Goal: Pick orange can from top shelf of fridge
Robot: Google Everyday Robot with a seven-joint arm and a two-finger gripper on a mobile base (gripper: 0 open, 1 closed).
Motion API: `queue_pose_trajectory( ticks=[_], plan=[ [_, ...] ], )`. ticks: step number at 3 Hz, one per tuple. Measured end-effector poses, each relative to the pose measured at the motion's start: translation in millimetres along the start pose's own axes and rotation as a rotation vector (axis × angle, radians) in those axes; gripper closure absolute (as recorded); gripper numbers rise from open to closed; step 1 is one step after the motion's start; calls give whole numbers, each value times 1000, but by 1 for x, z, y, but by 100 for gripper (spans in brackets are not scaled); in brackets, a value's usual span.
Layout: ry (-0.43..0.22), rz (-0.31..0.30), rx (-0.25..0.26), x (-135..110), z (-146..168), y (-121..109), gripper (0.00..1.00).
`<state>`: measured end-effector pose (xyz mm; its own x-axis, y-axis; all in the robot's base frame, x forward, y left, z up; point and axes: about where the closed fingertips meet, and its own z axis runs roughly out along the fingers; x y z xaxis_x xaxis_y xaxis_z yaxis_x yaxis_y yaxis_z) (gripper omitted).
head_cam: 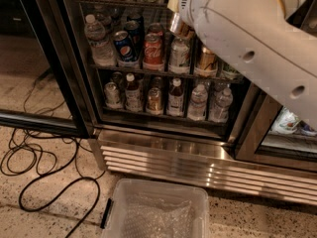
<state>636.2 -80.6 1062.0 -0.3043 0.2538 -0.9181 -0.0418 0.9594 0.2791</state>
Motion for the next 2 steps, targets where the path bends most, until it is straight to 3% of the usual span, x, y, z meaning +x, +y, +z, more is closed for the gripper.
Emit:
queue_pose_trajectory(
  ticks=[1, 2],
  plan=[
    [104, 93, -19, 35, -24, 4, 100],
    [202, 162, -69, 65, -49, 23, 100]
  ],
)
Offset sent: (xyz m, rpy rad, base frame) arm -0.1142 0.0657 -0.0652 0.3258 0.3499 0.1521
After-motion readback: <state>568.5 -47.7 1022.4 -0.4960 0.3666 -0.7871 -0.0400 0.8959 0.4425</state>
